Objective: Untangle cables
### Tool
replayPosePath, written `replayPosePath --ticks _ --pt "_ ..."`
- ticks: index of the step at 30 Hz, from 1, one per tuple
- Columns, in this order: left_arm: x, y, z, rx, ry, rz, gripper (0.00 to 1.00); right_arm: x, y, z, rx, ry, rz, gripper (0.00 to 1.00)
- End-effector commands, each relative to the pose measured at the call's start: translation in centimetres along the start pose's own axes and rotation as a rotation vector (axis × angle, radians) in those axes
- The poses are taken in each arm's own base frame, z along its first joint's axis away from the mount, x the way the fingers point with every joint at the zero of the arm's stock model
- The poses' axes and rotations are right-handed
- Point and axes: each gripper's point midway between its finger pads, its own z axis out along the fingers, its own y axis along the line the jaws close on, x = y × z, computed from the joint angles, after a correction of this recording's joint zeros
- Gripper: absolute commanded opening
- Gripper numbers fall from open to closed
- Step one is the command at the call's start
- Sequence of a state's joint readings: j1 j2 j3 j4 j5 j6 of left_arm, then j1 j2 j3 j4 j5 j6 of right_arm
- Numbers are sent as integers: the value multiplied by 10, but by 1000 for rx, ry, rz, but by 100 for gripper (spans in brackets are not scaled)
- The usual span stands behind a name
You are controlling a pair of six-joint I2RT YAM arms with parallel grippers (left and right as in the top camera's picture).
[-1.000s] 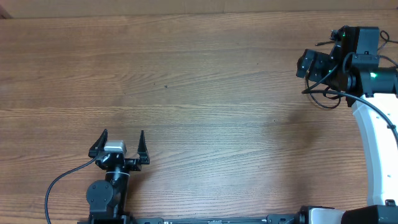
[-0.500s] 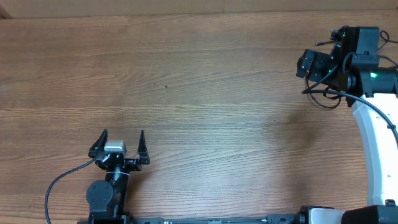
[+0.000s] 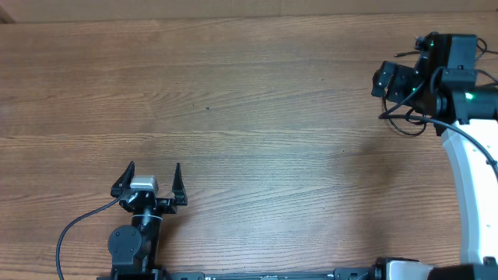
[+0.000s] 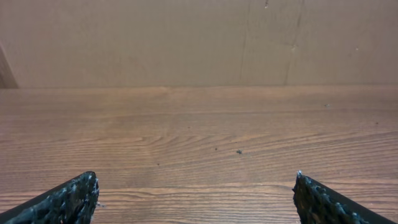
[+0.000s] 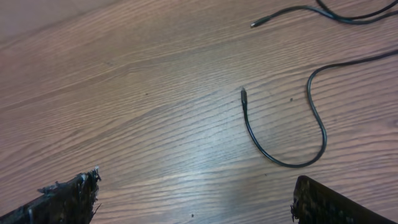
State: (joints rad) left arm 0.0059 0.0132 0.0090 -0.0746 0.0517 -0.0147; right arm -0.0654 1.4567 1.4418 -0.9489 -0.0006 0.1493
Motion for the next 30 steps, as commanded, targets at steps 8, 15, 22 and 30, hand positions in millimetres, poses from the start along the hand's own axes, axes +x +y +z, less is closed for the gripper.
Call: replayPosePath --ticks 8,15,22,30 --pt "0 0 0 -2 -4 23 100 -9 4 -36 -46 -180 30 100" --pt "0 0 0 -3 -4 23 100 17 -3 -16 -45 -166 57 100" --pt "0 0 0 -3 -4 23 99 46 -10 2 -68 -217 144 100" --pt "0 0 0 -3 -4 23 100 75 -17 11 -116 -342 193 100"
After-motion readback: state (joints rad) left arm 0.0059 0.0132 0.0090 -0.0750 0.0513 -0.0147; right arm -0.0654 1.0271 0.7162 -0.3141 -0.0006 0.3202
